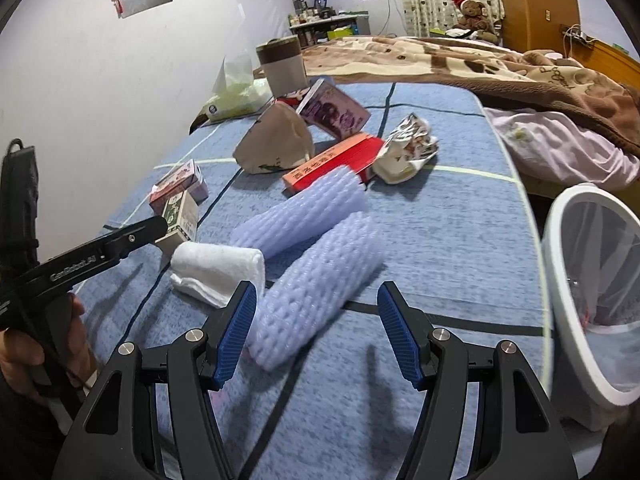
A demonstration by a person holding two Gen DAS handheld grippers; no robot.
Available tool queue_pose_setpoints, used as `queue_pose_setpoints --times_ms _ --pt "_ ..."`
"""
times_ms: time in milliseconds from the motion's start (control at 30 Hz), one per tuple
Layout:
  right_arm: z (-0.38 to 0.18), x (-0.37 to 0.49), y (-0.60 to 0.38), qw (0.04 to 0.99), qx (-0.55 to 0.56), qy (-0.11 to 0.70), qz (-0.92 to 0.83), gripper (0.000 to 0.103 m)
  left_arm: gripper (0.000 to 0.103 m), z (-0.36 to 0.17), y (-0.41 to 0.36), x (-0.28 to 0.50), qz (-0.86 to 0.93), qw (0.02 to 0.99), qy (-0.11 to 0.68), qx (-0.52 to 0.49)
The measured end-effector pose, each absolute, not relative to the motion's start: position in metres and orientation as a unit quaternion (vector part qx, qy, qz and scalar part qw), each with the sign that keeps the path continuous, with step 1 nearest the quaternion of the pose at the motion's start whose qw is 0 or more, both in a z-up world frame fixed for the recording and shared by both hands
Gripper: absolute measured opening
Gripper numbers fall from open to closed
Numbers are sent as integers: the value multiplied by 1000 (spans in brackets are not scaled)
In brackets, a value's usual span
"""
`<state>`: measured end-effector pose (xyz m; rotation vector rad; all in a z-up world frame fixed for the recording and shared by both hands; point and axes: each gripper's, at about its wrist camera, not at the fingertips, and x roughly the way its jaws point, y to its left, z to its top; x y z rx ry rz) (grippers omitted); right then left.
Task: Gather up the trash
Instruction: 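Grasp the lavender foam sleeve with the right tool while the left tool grasps the green box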
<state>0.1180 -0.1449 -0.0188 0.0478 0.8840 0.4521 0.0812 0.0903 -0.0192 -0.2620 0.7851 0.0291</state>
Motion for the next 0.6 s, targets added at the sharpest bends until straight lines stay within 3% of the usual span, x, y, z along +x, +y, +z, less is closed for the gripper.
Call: queue_pose_setpoints --times_ms 133,367,600 --pt "-31 125 -137 870 18 445 213 64 68 -23 94 83 14 914 385 -130" --pt "-28 123 -142 874 19 438 210 29 68 -29 101 93 18 908 394 -143" --pt "-25 124 -156 882 22 431 190 25 68 -37 97 110 36 898 409 -156"
